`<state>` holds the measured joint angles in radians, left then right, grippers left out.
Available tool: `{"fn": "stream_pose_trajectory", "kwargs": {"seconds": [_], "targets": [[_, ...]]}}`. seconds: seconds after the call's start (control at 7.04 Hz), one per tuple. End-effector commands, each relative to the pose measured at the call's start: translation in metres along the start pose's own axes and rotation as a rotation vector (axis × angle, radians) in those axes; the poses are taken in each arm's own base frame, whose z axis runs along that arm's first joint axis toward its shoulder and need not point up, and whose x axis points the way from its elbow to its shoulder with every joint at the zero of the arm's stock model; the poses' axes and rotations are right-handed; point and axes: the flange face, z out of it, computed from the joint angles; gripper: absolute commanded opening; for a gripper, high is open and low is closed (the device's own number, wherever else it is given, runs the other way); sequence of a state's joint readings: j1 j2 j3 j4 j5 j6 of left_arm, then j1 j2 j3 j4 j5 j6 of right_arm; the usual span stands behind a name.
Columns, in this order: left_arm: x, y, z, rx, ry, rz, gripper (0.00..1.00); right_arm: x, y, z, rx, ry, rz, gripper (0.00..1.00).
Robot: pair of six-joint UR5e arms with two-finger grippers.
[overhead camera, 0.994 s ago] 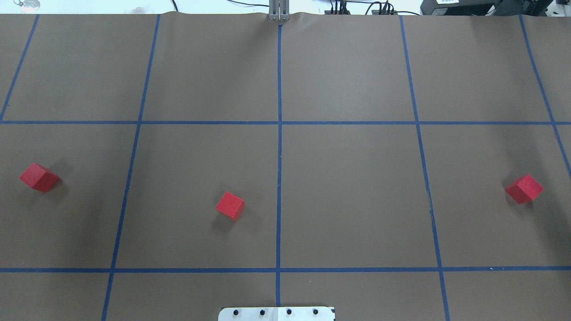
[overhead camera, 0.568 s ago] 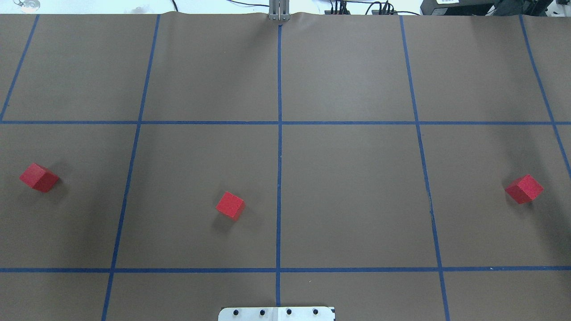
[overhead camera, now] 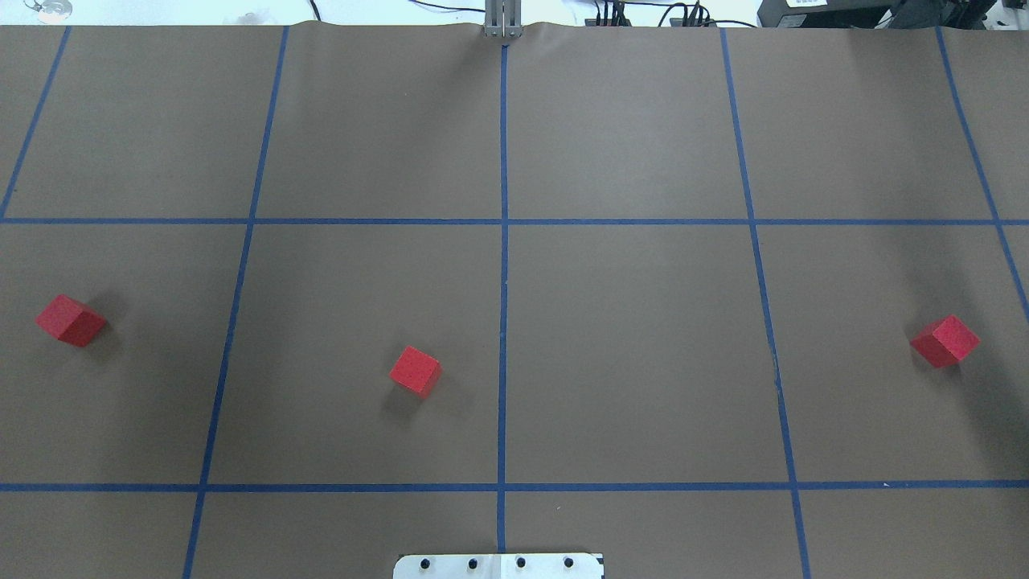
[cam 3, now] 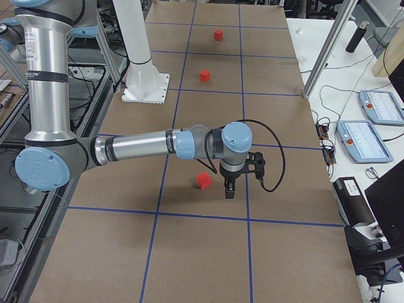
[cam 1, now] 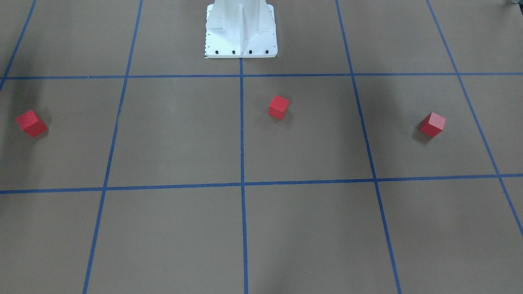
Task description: Form red blocks into L shape at center
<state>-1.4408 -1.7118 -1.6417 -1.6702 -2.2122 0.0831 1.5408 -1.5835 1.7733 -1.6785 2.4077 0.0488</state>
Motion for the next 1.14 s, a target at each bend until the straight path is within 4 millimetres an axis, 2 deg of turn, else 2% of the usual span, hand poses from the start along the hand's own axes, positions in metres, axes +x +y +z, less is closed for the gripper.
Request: {"fn": "stream_pose_trajectory", "kwargs": {"seconds": [0.0,0.14,0.28,0.43,0.57,0.71,0.85,0.99], "targets": [[0.102,-0.071,-0.018,0.079,0.041,0.109,1.00,-0.027,-0.025,-0.020,0.039,0.000,-0.050,0.99],[0.159,-0.093,-0.038,0.123,0.084,0.135,1.00,-0.023,-0.025,-0.014,0.029,-0.012,-0.038,0.99],[0.236,-0.097,-0.032,0.116,0.144,0.088,1.00,-0.022,-0.023,-0.012,0.025,-0.018,-0.040,0.99],[0.285,-0.103,-0.027,0.094,0.192,0.002,1.00,-0.030,-0.026,-0.014,0.029,-0.019,-0.058,0.99],[0.352,-0.091,0.000,0.015,0.246,-0.052,1.00,-0.040,-0.029,-0.004,0.011,-0.017,-0.081,0.99],[0.395,-0.084,0.005,-0.029,0.278,-0.186,1.00,-0.044,-0.030,0.001,0.001,-0.016,-0.088,0.99],[0.423,-0.073,0.002,-0.027,0.289,-0.205,1.00,-0.045,-0.028,0.001,0.002,-0.021,-0.088,0.99],[0.473,-0.055,-0.006,0.010,0.293,-0.162,1.00,-0.044,-0.026,0.002,0.000,-0.022,-0.084,0.99]]}}
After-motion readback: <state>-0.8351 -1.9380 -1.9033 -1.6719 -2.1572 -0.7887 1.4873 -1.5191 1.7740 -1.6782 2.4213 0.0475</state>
